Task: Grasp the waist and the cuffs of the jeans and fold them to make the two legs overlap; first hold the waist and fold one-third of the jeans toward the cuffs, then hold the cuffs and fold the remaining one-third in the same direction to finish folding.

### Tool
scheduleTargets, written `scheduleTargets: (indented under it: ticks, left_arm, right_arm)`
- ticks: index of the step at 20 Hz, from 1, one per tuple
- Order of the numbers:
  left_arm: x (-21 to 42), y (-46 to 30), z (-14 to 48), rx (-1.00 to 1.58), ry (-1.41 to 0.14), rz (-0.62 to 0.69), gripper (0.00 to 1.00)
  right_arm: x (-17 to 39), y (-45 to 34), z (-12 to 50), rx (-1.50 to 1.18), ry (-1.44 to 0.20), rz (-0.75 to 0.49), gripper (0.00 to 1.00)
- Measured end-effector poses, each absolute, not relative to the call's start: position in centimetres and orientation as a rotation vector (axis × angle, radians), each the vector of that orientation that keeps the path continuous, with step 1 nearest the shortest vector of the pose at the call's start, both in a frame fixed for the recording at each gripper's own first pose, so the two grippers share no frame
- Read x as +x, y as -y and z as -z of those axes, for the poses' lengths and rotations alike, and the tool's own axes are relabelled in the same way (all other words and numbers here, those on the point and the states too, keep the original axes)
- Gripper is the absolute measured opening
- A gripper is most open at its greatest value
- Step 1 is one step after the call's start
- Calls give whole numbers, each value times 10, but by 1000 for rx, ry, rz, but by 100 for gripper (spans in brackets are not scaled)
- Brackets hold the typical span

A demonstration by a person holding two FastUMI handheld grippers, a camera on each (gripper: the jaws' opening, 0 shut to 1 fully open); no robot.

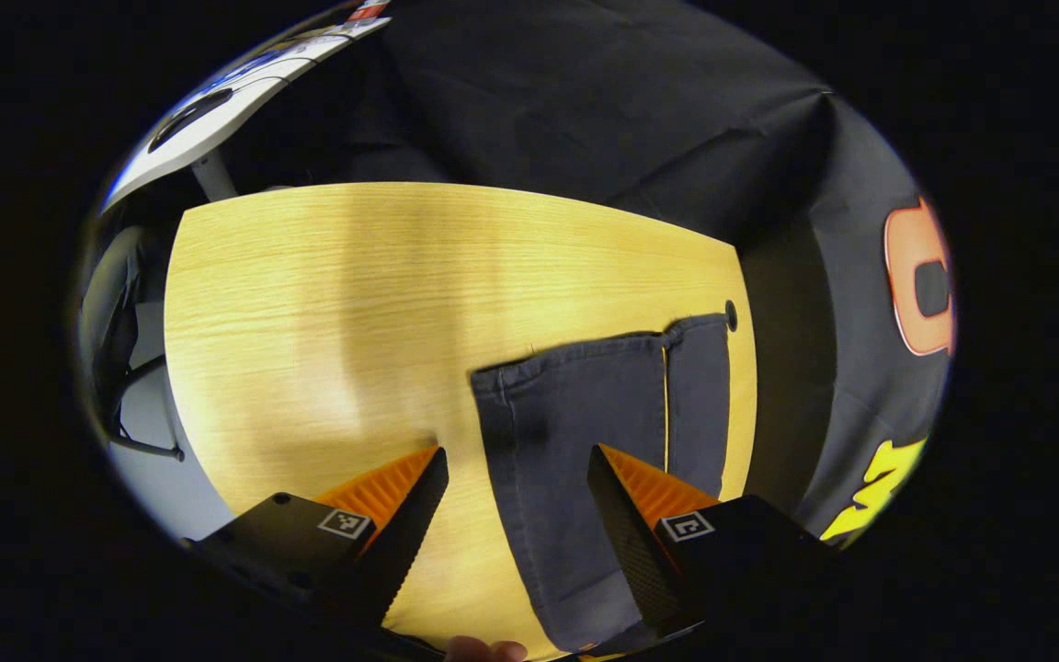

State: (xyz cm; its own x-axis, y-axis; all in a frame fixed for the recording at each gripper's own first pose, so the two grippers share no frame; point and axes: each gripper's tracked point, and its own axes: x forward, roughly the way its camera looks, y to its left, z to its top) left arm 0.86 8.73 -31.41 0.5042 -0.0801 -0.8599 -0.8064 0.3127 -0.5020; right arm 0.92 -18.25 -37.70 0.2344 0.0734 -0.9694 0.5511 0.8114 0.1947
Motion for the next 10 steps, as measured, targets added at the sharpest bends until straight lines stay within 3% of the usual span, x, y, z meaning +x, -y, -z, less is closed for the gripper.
scheduleTargets:
  ticks: [8,10]
  left_arm:
    - [41,-92,325,-1147,-1004,-623,98]
    - [42,-92,326,-1116,-1028,-631,98]
  right_arm:
    - [41,197,417,635,-1356,489,98]
    - [47,193,425,637,-1357,513,94]
